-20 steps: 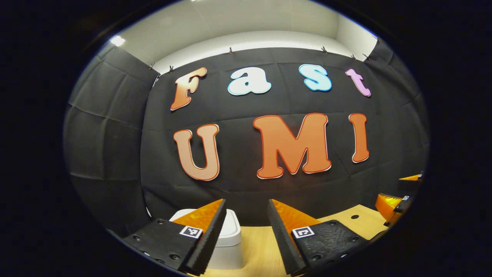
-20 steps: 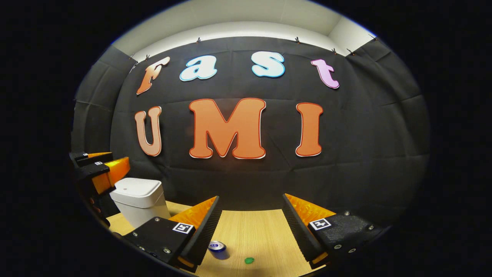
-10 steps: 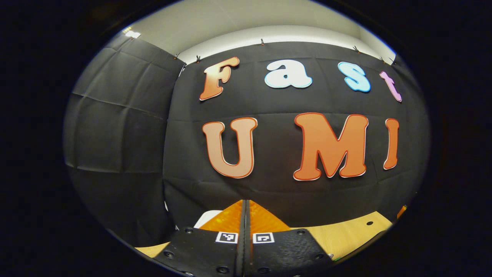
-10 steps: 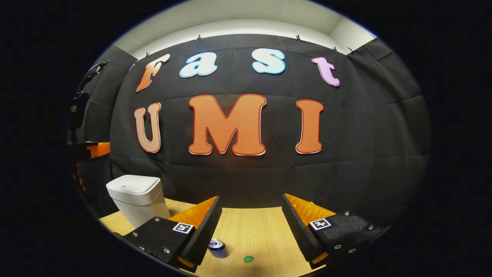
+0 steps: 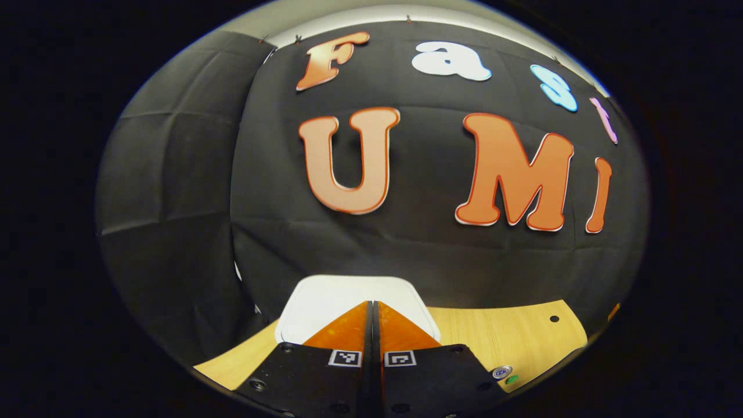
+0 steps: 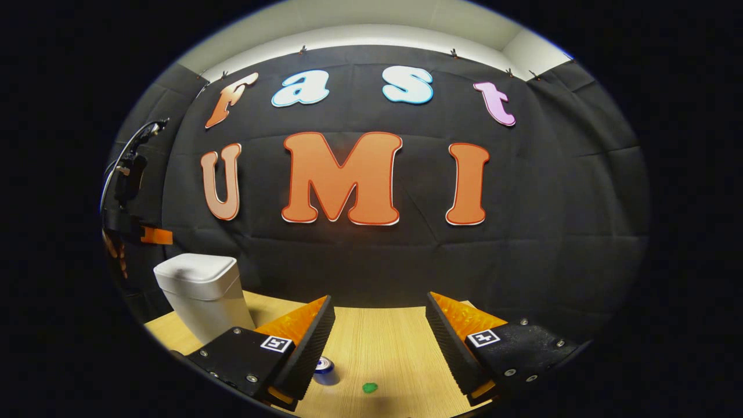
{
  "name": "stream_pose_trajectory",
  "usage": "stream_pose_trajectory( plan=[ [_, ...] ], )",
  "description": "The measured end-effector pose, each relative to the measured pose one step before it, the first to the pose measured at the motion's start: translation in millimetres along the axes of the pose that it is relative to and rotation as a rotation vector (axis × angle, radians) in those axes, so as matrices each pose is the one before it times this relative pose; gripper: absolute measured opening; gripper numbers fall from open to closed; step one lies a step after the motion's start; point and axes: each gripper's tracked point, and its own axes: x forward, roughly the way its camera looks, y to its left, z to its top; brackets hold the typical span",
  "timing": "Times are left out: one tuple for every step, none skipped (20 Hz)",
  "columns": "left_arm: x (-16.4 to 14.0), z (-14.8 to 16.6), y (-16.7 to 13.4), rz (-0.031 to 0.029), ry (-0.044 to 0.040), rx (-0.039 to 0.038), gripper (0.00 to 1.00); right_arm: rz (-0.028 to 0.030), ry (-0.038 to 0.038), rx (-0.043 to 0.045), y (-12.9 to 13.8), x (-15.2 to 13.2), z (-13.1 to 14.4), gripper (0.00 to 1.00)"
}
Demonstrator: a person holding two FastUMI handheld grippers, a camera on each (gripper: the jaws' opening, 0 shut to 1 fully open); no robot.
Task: Press the lid of the desktop garbage bin to open it, pick up the crumpled paper on the desktop and throw it into the bin, then pick up the pop can on the desktop and drop it into the bin, and finally close the garbage bin lid.
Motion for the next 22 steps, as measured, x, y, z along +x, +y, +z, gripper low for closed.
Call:
stream_pose_trajectory(
  plan=[
    [10.62,-11.53,2.99,0.00569,0.04126,-0.01562,0.0,-0.00176,0.00742,-0.00139,-0.13,-0.11,-2.36,0.94],
    [10.26,-11.87,0.39,-0.00445,0.03679,-0.01709,0.0,-0.00407,0.00239,-0.00143,-1.5,0.47,-1.34,0.94],
    [5.76,-9.58,-0.73,-0.00159,0.0345,-0.00705,0.0,-0.00084,0.00321,-0.00031,0.21,1.21,-1.48,0.94],
    [6.49,-10.3,0.02,-0.00144,0.01911,-0.00006,0.0,-0.00011,0.00429,-0.00263,0.1,1.59,-2.0,0.94],
    [-0.69,-7.59,-0.79,-0.00302,0.01403,-0.00231,0.0,0.0015,0.00588,-0.00262,0.25,0.04,-2.43,0.94],
    [1.82,2.14,0.19,-0.00227,-0.01489,0.00455,0.0,0.00107,0.00423,-0.00204,1.03,0.26,-1.44,0.94],
    [1.65,0.7,-0.37,-0.00418,-0.00092,0.00354,0.0,0.00224,0.00298,-0.00301,0.89,0.95,-1.52,0.94],
    [-2.67,-3.35,0.77,-0.00116,0.01363,0.00826,0.0,0.00468,0.00398,-0.00364,1.61,0.27,-1.29,0.94],
    [1.92,0.19,-0.74,-0.00007,-0.00253,0.00264,0.0,0.00307,0.00174,-0.00545,0.74,0.16,-0.87,0.94],
    [1.25,-3.12,-0.53,0.00442,0.02237,0.00965,0.0,0.00064,0.00263,-0.00452,0.58,-0.38,-1.3,0.94],
    [0.08,0.8,-1.47,0.00074,0.00327,0.01418,0.0,0.00315,0.00328,-0.00221,1.08,0.39,-1.29,0.94],
    [2.83,-0.28,-0.58,-0.00054,0.02046,0.02627,0.0,0.00274,0.00255,-0.00017,0.85,0.0,-0.9,0.94],
    [1.89,-1.41,0.27,0.00173,0.02432,0.01189,0.0,0.00295,0.00304,0.00271,0.7,-0.27,-1.06,0.94],
    [-1.82,3.56,0.49,0.00009,-0.00082,-0.00164,0.0,0.00492,0.00327,0.00638,1.7,-0.07,-0.43,0.94],
    [-4.47,2.74,-1.62,-0.00883,-0.0139,0.0002,0.0,0.00333,0.00507,0.00427,0.78,0.71,-1.38,0.94],
    [-3.02,9.98,2.14,0.0085,-0.03953,-0.00614,0.0,0.00066,0.00312,0.00289,-0.59,-0.67,-0.94,0.94],
    [-9.8,14.27,1.44,0.01113,-0.06171,-0.00151,0.0,-0.00037,0.00114,0.00006,-0.7,-0.33,-0.92,0.94],
    [-4.98,22.37,1.12,0.01343,-0.08275,0.0096,0.0,-0.00144,0.00323,-0.00307,-0.38,-0.29,-0.73,0.94],
    [-12.45,19.47,0.84,0.02111,-0.08119,0.01811,0.0,0.00004,0.00526,-0.00183,-1.03,-0.4,-2.28,0.94],
    [-11.05,20.17,-0.6,0.00579,-0.07699,0.01092,0.0,0.00132,0.00229,0.00107,0.35,-0.55,-0.78,0.94],
    [-14.08,17.44,-0.81,0.00151,-0.06166,0.00818,0.0,-0.00167,-0.00087,0.00031,-1.47,-0.69,-0.75,0.94],
    [-14.93,14.86,-2.84,-0.0045,-0.05523,0.00584,0.0,-0.00033,-0.0038,-0.00041,-0.59,-0.25,0.56,0.94]
  ],
)
